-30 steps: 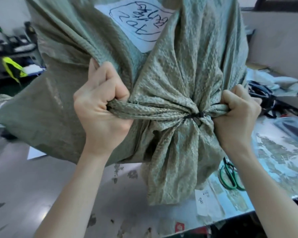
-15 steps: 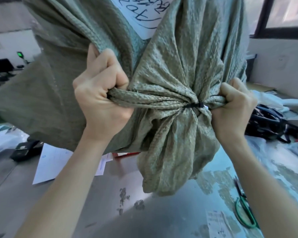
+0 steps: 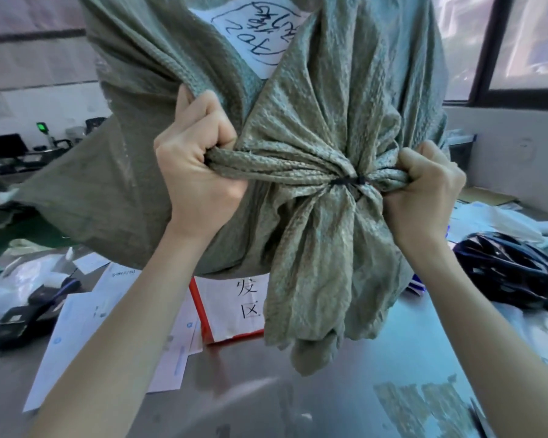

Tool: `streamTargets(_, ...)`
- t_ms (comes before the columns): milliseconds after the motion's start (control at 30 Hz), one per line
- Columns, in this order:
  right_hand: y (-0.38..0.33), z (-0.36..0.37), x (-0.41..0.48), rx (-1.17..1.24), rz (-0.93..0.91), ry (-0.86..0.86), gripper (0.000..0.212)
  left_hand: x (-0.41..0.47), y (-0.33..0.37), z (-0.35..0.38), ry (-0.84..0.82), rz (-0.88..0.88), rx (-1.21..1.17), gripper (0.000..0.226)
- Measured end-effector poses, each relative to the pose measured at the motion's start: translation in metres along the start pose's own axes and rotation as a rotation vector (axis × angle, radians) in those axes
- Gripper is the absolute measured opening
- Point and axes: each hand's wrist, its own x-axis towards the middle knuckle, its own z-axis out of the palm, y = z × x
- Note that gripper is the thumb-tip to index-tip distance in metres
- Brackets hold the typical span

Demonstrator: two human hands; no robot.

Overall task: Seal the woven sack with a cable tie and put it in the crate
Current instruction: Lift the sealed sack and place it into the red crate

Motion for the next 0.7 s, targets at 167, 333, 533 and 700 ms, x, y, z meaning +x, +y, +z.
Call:
streamTargets(167,0.022,0.050,0.023,-0.068,0.032,-0.052,0.032,-0.003,-0.064,0.029,0.027,-0.104,-0.019,0.034)
streamTargets(333,0.042,0.093,0.044,-0.171,0.094,-0.109,0.007,0.004,-0.123,0.056,-0.001,-0.204,-0.028,0.029)
streamTargets(533,0.068,0.130,0.063,-0.230,0.070,-0.187,0.002,0.002,-0.170,0.087,-0.042,-0.285,-0.038,0.023)
streamTargets(700,0.082,0.152,0.051,-0.243,0.068,-0.291,0.007,-0.027,-0.191,0.094,-0.075,-0.365,-0.035,0.025)
